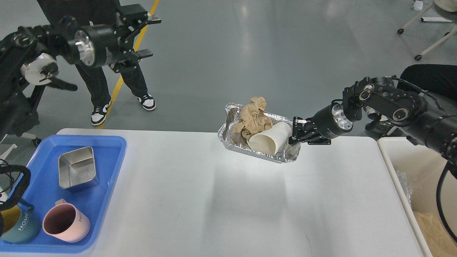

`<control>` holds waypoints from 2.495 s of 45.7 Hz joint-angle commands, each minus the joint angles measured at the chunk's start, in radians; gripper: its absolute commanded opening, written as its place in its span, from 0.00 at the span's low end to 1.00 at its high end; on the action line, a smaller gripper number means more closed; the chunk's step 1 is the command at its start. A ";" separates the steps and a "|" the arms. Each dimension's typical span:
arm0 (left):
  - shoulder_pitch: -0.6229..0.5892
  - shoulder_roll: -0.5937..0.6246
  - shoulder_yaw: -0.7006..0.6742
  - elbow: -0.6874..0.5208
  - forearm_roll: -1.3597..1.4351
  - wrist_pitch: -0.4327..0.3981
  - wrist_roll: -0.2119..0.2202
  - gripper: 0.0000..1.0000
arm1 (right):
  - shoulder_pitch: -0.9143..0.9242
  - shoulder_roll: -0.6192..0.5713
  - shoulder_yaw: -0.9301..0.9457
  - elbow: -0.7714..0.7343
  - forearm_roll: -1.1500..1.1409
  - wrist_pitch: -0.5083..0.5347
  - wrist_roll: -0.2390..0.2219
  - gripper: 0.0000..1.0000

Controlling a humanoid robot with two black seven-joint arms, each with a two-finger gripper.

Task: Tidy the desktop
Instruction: 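Release the paper into the foil tray and raise the left gripper, then carry the foil tray with the right gripper into the white bin, then release the foil tray in the bin and withdraw the right gripper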

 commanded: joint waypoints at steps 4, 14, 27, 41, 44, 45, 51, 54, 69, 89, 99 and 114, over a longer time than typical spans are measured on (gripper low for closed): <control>0.224 0.003 -0.128 0.062 -0.215 -0.001 -0.112 0.96 | -0.006 0.000 0.002 0.000 0.000 -0.001 0.001 0.00; 0.284 -0.156 -0.128 0.305 -0.508 -0.005 -0.115 0.96 | -0.019 -0.003 0.032 0.000 0.000 -0.001 0.001 0.00; 0.284 -0.307 -0.139 0.398 -0.621 -0.008 -0.130 0.96 | -0.035 -0.081 0.034 -0.012 -0.003 -0.003 0.001 0.00; 0.282 -0.321 -0.127 0.397 -0.614 -0.005 -0.138 0.96 | -0.152 -0.414 0.038 -0.028 -0.084 -0.095 0.001 0.00; 0.284 -0.318 -0.125 0.398 -0.609 -0.004 -0.138 0.96 | -0.195 -0.506 0.047 -0.034 -0.083 -0.135 0.003 0.00; 0.285 -0.318 -0.124 0.397 -0.611 -0.007 -0.138 0.96 | -0.212 -0.529 0.055 -0.034 -0.083 -0.144 0.003 0.00; 0.288 -0.322 -0.124 0.397 -0.609 -0.016 -0.138 0.96 | -0.333 -0.616 0.141 -0.038 -0.080 -0.196 0.003 0.00; 0.296 -0.324 -0.122 0.398 -0.609 -0.016 -0.138 0.96 | -0.399 -0.645 0.202 -0.060 -0.075 -0.218 0.003 0.00; 0.316 -0.327 -0.111 0.397 -0.606 -0.019 -0.155 0.96 | -0.673 -0.629 0.457 -0.229 -0.066 -0.328 0.012 0.00; 0.359 -0.342 -0.111 0.389 -0.605 -0.021 -0.156 0.96 | -0.747 -0.277 0.525 -0.514 -0.009 -0.620 0.029 0.00; 0.368 -0.342 -0.111 0.389 -0.605 -0.036 -0.158 0.96 | -0.747 -0.201 0.525 -0.548 -0.008 -0.738 0.029 0.00; 0.382 -0.341 -0.111 0.389 -0.605 -0.048 -0.158 0.96 | -0.747 -0.184 0.526 -0.562 0.066 -0.781 0.029 1.00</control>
